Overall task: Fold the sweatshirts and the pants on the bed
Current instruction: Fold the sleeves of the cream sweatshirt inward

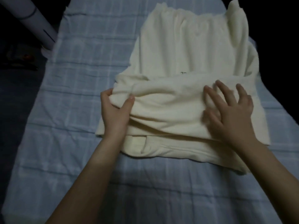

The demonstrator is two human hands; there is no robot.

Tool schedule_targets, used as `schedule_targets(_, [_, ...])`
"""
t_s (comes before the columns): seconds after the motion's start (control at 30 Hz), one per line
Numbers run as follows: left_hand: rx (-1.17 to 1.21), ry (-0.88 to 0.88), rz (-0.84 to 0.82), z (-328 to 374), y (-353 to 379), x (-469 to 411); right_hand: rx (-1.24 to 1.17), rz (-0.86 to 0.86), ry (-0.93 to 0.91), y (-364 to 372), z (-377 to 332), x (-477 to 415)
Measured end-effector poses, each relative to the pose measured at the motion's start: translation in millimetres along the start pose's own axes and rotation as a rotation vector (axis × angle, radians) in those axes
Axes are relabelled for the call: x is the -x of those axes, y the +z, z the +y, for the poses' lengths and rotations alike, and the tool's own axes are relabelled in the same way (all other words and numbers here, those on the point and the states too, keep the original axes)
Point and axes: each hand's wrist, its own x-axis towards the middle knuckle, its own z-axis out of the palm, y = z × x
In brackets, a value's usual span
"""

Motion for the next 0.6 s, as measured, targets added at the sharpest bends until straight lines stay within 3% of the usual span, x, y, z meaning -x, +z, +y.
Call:
schedule_targets(0.1, [-0.525,-0.087,-0.011,-11.8,-15.2,-3.5,-0.016,-0.125,0.051,5.6,0.8,-3.1])
schedule_targets(0.13, [-0.719,0.018,0.02,-10.7,-12.9,0.5,-0.006,-0.122,0.048,9.4,0.4,-2.6])
schedule_targets(0.2, [-0.936,0.428,0.046,-3.7,4.0,7.6,0.008,-0.061,0.017,14.6,-2.5,-4.1])
schedule_targets(0.27, [-0.998,0.813,-0.156,-4.7,28.8,8.3,0.041,-0.03,-0.037,20.5,-5.1,-8.2])
schedule_targets(0.33, [-1.123,1.01,-0.402,-17.4,43.2,0.3,0.099,-0.034,-0.056,30.2,3.8,-7.9])
schedule_targets(0.43, [-1.209,0.976,-0.562,-43.4,47.3,-23.3,0.101,-0.012,0.015,48.3,28.5,6.0])
schedule_targets(0.6, [-1.158,1.007,-0.594,-47.5,54.3,-29.5,0.056,-0.045,0.069,51.4,28.7,8.6])
